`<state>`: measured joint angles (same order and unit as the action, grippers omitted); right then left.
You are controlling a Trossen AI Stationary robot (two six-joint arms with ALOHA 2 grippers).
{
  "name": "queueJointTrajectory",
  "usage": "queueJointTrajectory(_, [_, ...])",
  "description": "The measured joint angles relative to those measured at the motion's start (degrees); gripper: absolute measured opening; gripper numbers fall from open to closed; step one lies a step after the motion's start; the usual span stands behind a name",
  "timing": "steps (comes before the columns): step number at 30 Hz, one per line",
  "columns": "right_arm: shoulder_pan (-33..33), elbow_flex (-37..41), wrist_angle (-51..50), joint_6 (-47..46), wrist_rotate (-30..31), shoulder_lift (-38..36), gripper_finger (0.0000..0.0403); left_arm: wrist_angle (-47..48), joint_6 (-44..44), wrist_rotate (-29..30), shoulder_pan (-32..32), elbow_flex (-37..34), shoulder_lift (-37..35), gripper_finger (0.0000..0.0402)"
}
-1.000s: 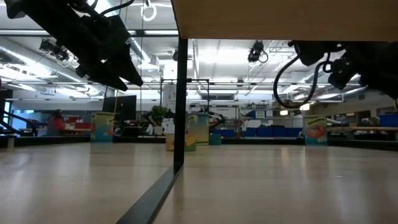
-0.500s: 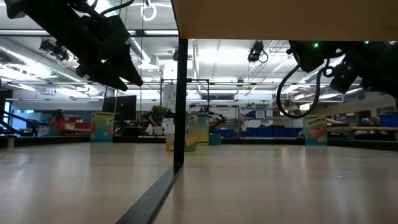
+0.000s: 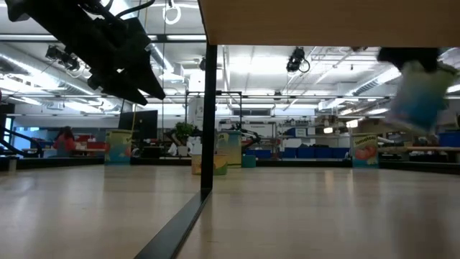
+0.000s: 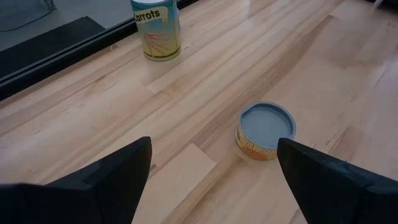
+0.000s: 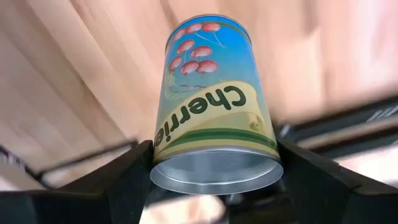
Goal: Pick and place cans onto a shelf
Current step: Put the canned cherries aligned with the other canned cherries on the shelf
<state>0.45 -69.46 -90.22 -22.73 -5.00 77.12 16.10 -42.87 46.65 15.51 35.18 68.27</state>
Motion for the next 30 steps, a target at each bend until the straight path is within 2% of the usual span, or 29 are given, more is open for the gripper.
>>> queueJointTrajectory(5, [7.0, -11.0, 0.2, -1.6, 4.9, -0.2, 0.0316, -0.2, 0.0, 0.0, 0.0, 0.0, 0.0, 0.0354])
queueJointTrajectory(10, [16.3, -17.8, 0.2, -5.0, 9.5, -0.2, 0.0316, -0.3, 0.0, 0.0, 0.0, 0.0, 0.0, 0.0354])
queueJointTrajectory(19, [31.6, -25.0, 1.7, -8.6, 10.4, -0.2, 0.0316, -0.3, 0.0, 0.0, 0.0, 0.0, 0.0, 0.0354])
queueJointTrajectory(24, [37.8, -25.4, 7.3, -3.9, 9.5, 0.1, 0.0316, -0.3, 0.0, 0.0, 0.0, 0.0, 0.0, 0.0354])
queueJointTrajectory(30, [42.0, -25.4, 5.6, 5.4, 9.0, 4.9, 0.0316, -0.4, 0.0, 0.0, 0.0, 0.0, 0.0, 0.0354])
